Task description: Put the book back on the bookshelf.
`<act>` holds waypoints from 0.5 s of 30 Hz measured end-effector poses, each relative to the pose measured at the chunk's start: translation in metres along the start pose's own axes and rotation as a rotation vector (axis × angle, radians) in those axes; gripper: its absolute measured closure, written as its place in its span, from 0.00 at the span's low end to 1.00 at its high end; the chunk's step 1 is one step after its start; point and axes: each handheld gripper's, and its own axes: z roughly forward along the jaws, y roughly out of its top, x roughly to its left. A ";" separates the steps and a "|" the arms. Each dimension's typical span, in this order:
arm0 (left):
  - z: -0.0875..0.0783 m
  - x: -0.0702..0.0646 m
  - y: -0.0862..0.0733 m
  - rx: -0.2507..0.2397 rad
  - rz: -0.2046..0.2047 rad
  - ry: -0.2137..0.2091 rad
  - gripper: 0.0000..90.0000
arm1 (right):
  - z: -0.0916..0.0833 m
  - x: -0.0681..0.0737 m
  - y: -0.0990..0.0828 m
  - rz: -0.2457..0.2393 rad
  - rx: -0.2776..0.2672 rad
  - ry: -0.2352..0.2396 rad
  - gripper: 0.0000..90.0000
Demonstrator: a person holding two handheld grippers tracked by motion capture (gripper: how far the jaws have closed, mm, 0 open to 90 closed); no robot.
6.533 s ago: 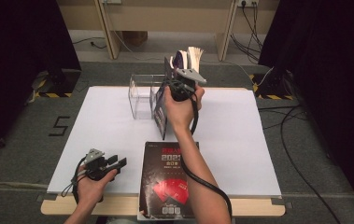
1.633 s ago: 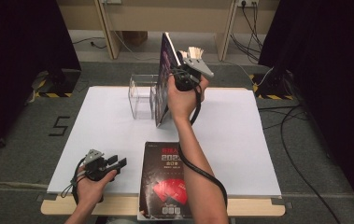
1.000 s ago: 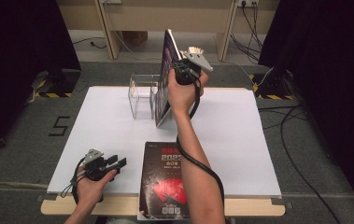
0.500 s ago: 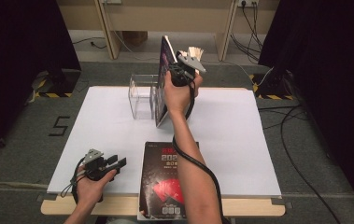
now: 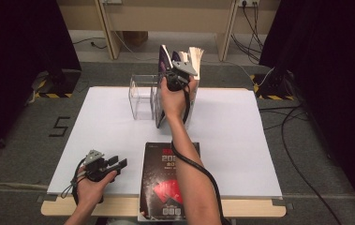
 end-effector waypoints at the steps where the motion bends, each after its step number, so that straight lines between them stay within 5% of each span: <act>1: 0.000 0.000 0.000 0.000 0.001 -0.001 0.58 | 0.000 0.001 0.000 -0.011 0.005 -0.007 0.92; 8: 0.000 -0.001 -0.001 0.003 0.005 -0.003 0.58 | -0.001 0.005 -0.002 -0.063 0.017 -0.022 0.90; 15: 0.000 -0.002 -0.001 0.002 0.004 -0.006 0.58 | -0.005 0.010 -0.004 -0.065 0.054 -0.020 0.85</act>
